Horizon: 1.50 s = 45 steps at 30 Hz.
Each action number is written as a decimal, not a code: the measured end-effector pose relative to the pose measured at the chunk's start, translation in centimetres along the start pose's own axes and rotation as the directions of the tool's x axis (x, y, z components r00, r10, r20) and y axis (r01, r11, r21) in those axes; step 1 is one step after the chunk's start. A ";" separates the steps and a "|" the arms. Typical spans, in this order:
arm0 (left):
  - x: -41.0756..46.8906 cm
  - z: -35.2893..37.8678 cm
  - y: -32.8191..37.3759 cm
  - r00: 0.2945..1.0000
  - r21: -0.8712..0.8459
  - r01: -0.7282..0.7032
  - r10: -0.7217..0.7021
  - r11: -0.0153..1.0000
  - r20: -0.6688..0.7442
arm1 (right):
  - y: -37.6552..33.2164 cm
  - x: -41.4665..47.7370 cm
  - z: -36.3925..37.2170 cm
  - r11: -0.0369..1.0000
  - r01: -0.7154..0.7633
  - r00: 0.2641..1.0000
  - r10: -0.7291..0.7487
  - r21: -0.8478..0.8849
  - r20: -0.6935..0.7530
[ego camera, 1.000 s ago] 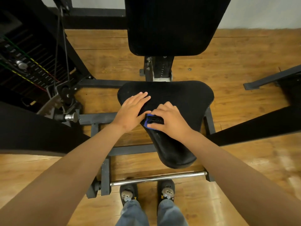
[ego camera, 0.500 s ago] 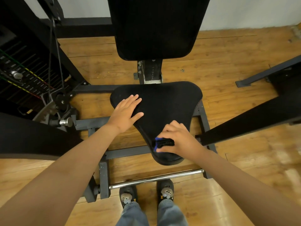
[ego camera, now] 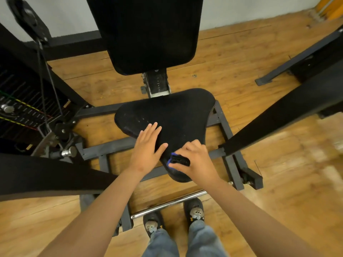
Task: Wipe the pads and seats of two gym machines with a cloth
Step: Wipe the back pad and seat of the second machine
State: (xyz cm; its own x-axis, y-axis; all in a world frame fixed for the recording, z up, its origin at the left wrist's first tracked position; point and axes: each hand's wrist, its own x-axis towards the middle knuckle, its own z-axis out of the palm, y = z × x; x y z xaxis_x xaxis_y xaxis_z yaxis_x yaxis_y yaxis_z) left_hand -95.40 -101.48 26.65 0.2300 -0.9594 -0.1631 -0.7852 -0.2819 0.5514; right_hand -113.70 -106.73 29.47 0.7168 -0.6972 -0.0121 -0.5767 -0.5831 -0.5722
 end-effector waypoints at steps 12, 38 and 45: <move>-0.2 1.0 0.4 1.000 0.000 0.018 -0.018 1.000 0.004 | 5.7 0.4 -2.3 0.944 -0.298 0.931 0.320 0.142 -0.176; -0.2 0.4 0.3 0.995 0.031 0.015 -0.018 0.999 0.099 | 0.4 -2.1 -0.6 0.933 -0.340 0.922 0.356 0.121 -0.150; -0.3 0.1 1.1 0.996 0.048 0.044 -0.048 0.998 0.081 | 2.7 4.3 -1.4 0.955 -0.295 0.947 0.287 -0.032 -0.147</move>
State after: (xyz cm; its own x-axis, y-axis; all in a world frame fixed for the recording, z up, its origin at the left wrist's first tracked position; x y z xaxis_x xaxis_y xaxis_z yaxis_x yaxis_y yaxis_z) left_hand -96.42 -101.52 27.20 0.2199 -0.9417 -0.2548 -0.8008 -0.3234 0.5040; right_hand -112.69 -111.93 28.98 0.4553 -0.8887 -0.0548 -0.7744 -0.3649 -0.5168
